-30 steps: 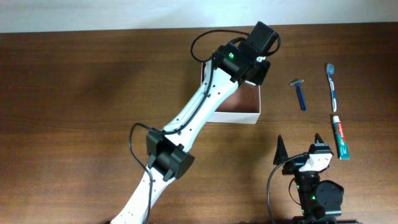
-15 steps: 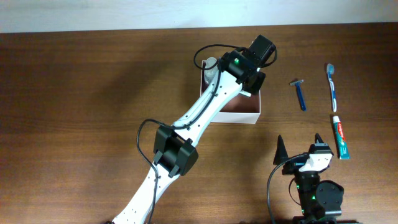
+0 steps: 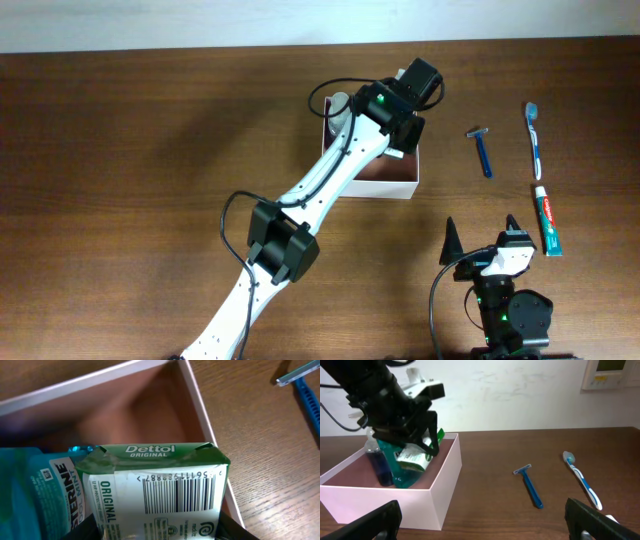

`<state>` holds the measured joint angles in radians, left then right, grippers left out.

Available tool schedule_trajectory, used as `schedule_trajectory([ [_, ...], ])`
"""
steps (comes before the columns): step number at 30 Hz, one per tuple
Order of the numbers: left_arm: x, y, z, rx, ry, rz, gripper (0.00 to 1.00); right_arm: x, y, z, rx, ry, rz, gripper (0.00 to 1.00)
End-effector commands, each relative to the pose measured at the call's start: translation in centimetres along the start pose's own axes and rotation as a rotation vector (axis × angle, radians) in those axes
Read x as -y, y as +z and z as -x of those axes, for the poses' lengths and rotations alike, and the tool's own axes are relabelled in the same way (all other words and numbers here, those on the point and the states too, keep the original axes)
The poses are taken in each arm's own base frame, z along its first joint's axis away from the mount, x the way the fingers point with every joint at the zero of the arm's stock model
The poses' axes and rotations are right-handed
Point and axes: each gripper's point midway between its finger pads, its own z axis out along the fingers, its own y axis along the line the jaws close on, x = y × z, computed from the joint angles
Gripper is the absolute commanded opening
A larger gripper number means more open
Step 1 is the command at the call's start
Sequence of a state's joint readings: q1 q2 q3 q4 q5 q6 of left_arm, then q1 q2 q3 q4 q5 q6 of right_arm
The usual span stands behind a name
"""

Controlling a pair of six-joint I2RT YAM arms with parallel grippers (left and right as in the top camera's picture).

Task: Pack container
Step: 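Lower the soap bar beside the Listerine bottle and release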

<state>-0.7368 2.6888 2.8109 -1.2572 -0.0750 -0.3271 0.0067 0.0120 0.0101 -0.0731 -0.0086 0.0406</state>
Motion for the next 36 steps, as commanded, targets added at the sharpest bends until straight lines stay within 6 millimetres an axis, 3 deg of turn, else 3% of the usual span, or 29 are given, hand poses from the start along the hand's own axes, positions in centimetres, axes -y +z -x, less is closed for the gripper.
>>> schedule_trajectory([
  [1,0.0,1.7,-1.0,-0.037,-0.025,0.005,0.43,0.0,0.0,-0.2,-0.001,-0.006,0.001,0.99],
  [13,-0.3,2.2,-1.7,-0.064,-0.023,0.015,0.44,0.0,0.0,-0.2,-0.001,-0.007,0.002,0.99],
  [14,-0.3,2.2,-1.8,-0.065,-0.023,0.015,0.56,0.0,0.0,-0.2,-0.002,-0.007,0.001,0.99],
  [16,-0.3,2.2,-1.8,-0.068,-0.022,0.016,0.64,0.0,0.0,-0.2,-0.001,-0.007,0.002,0.99],
  [31,-0.3,2.1,-1.9,-0.073,-0.022,0.018,0.64,0.0,0.0,-0.2,-0.001,-0.006,0.002,0.99],
  [36,-0.1,1.1,-1.0,-0.041,0.009,0.006,0.64,0.0,0.0,-0.2,-0.001,-0.007,0.001,0.99],
])
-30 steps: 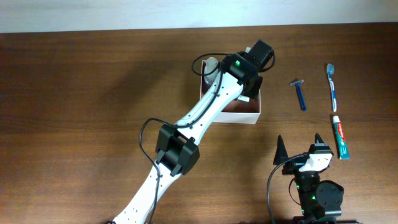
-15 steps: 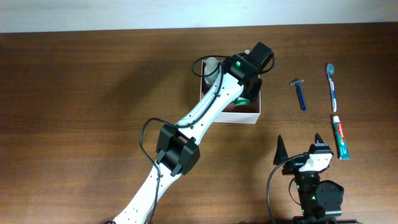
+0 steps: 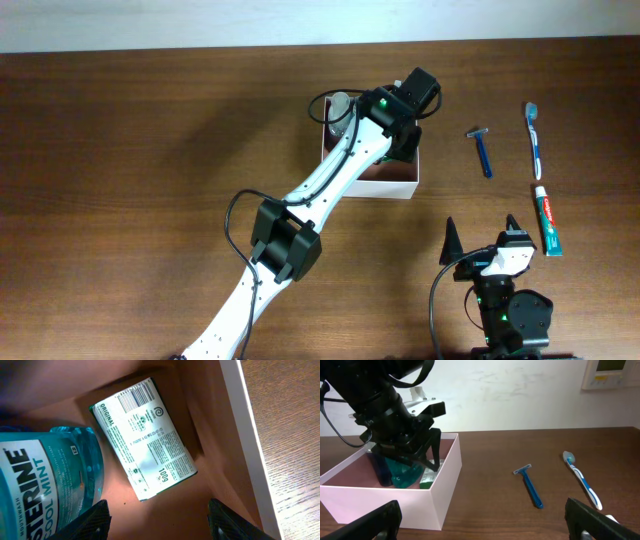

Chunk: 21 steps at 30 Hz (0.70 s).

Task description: Pack container

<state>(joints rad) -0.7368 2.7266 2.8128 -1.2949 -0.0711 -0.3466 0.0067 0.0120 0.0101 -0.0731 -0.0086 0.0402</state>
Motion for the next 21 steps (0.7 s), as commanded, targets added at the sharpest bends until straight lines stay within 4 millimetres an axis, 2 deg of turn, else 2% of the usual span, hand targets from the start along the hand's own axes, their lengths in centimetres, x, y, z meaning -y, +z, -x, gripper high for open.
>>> schedule_trajectory([
  [1,0.4,-1.1,1.1,0.044,0.036,-0.019,0.64,0.0,0.0,-0.2,-0.001,-0.006,0.001,0.99],
  [6,1.0,-4.5,3.6,0.154,0.066,-0.052,0.71,0.0,0.0,-0.2,-0.001,-0.006,0.001,0.99],
  [10,1.5,-8.4,5.7,0.266,0.086,-0.083,0.72,0.0,0.0,-0.2,-0.001,-0.006,0.002,0.99],
  [15,1.3,-12.3,6.9,0.345,0.085,-0.089,0.76,0.0,0.0,-0.2,-0.001,-0.006,0.001,0.99],
  [18,-0.3,-14.9,8.0,0.406,0.063,-0.034,0.77,0.0,0.0,-0.2,-0.001,-0.006,0.002,0.99],
  [21,-3.0,-17.9,9.1,0.474,0.02,0.048,0.77,0.0,0.0,-0.2,-0.001,-0.006,0.001,0.99],
])
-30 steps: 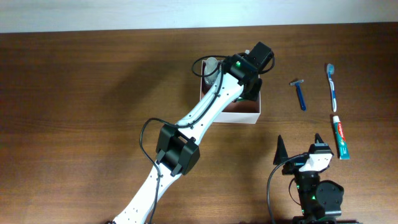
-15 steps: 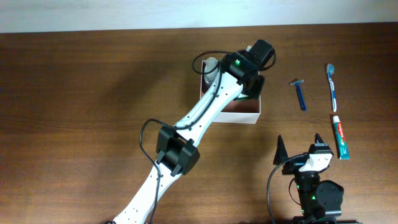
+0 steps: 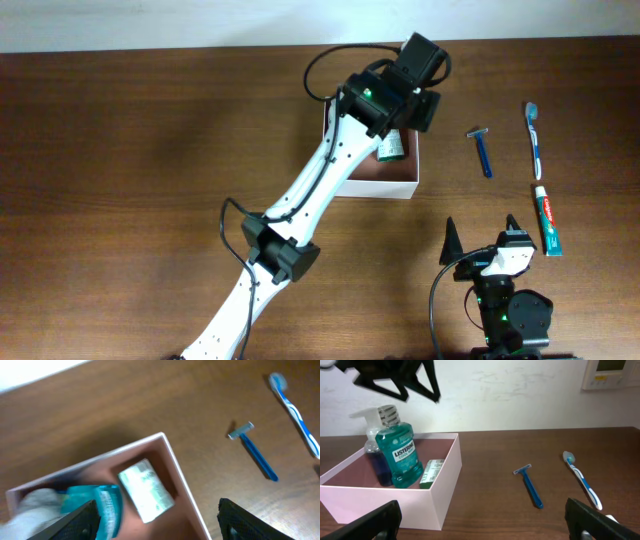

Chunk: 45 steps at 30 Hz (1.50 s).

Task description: Pack container

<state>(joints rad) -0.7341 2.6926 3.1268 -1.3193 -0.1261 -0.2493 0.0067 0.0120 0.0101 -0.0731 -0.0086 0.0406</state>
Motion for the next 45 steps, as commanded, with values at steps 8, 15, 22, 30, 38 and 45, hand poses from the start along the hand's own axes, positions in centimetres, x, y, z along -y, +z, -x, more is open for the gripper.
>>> schedule_trajectory([
  [8,-11.5,-15.2,7.9,0.299,-0.134,0.255,0.77,0.0,0.0,-0.2,-0.001,-0.007,0.001,0.99],
  [15,-24.1,-19.0,3.7,0.184,-0.315,0.557,0.99,0.0,0.0,-0.2,-0.001,-0.007,0.002,0.99],
  [22,-34.5,-19.5,-3.3,-0.054,-0.488,0.73,0.99,0.0,0.0,-0.2,-0.001,-0.007,0.002,0.99],
  [30,-43.8,-18.9,-8.5,-0.169,-0.638,0.848,0.99,0.0,0.0,-0.2,-0.001,-0.007,0.002,0.99],
  [38,-47.6,-17.8,-11.3,-0.205,-0.722,0.845,0.99,0.0,0.0,-0.2,-0.001,-0.006,0.002,0.99],
  [45,-48.0,-17.9,-11.7,-0.213,-0.731,0.85,0.99,0.0,0.0,-0.2,-0.001,-0.007,0.001,0.99],
])
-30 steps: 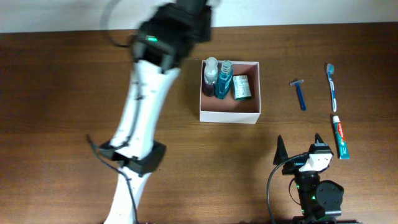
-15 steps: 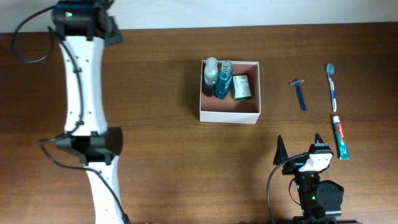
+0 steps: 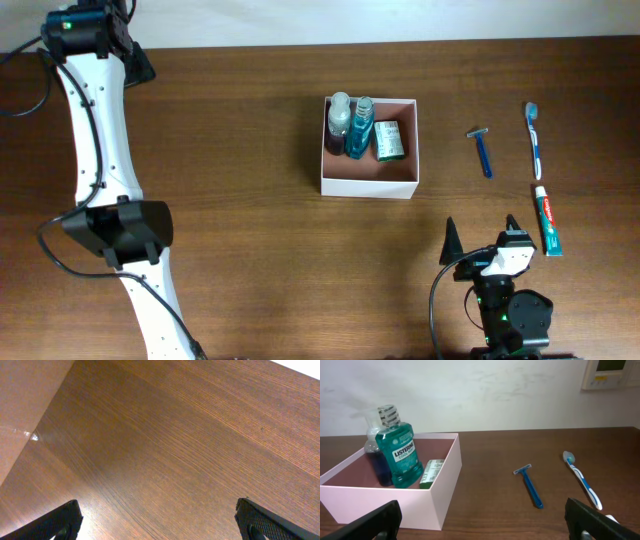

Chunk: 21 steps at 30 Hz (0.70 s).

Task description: Pack container

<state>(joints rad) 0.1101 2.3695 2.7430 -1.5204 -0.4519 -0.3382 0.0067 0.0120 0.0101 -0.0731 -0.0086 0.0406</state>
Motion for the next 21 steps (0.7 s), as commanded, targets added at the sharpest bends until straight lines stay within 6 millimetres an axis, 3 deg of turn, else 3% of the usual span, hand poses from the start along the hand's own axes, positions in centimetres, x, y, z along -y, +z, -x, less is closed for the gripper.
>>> schedule_trajectory([
  [1,0.1,0.5,-0.1,-0.011,-0.014,-0.006,0.99,0.0,0.0,-0.2,-0.001,-0.007,0.002,0.99],
  [9,0.1,0.5,-0.1,-0.011,-0.014,-0.006,0.99,0.0,0.0,-0.1,0.0,-0.007,0.001,0.99],
  [12,0.1,0.5,-0.1,-0.011,-0.014,-0.006,0.99,0.0,0.0,0.8,0.036,-0.007,0.002,0.99],
  [17,0.1,0.5,-0.1,-0.011,-0.014,-0.006,0.99,-2.0,-0.2,1.2,0.054,-0.01,0.12,0.99],
  [21,0.1,0.5,-0.1,-0.01,-0.014,-0.006,0.99,-2.5,-0.6,4.1,0.174,-0.022,0.144,0.99],
])
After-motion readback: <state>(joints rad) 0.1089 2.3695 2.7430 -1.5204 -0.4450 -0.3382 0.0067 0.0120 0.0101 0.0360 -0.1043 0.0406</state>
